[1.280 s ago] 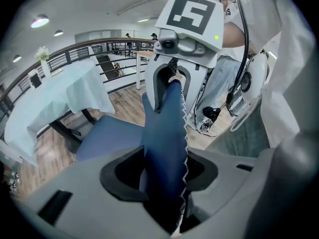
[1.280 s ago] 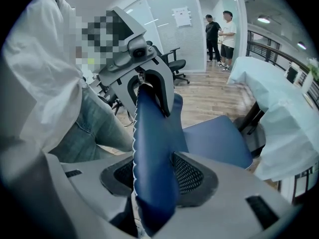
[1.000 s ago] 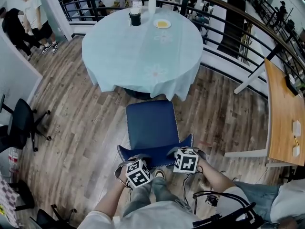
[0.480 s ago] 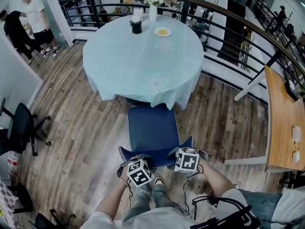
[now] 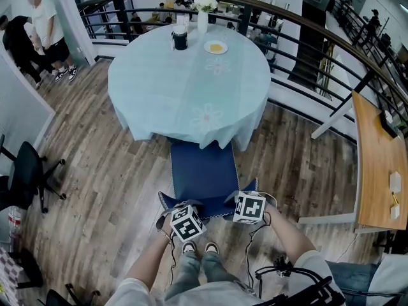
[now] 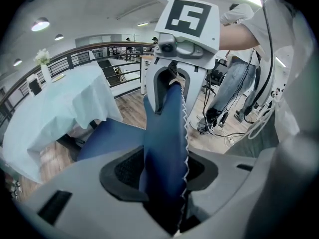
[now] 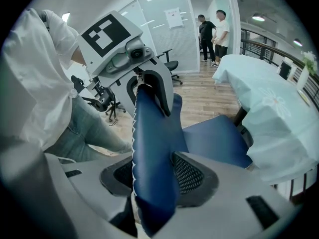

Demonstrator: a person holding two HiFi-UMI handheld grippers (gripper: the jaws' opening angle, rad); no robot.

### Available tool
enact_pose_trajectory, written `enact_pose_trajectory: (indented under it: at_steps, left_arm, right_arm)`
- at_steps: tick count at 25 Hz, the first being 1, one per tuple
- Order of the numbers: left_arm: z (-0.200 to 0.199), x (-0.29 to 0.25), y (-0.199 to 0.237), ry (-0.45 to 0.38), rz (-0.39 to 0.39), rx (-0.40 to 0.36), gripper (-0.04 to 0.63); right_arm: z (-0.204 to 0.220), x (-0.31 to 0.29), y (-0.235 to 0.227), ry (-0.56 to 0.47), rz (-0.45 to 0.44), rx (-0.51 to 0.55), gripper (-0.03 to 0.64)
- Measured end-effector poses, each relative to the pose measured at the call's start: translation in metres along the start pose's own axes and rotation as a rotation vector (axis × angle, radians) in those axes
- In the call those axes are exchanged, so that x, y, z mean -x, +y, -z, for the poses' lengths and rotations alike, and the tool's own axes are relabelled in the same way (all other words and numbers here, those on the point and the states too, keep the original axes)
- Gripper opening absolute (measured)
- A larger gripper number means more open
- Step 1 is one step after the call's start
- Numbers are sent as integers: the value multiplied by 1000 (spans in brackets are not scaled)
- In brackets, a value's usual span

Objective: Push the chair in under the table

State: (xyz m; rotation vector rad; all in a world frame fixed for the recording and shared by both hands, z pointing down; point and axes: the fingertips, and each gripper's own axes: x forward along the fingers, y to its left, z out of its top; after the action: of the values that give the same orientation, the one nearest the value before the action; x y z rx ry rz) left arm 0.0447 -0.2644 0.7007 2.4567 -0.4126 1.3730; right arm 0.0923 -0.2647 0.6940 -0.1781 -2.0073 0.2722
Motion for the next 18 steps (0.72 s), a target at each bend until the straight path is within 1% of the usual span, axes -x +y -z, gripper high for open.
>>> enact_pose_trajectory:
  at_steps: [11, 18]
  left_arm:
    - [-12, -4, 18, -14, 8, -4, 187]
    - [-22, -7, 37, -19, -13, -3, 187]
  right_arm:
    - [1, 7, -21, 13, -8, 10, 195]
    - [-1, 14, -42, 4, 30, 19, 195]
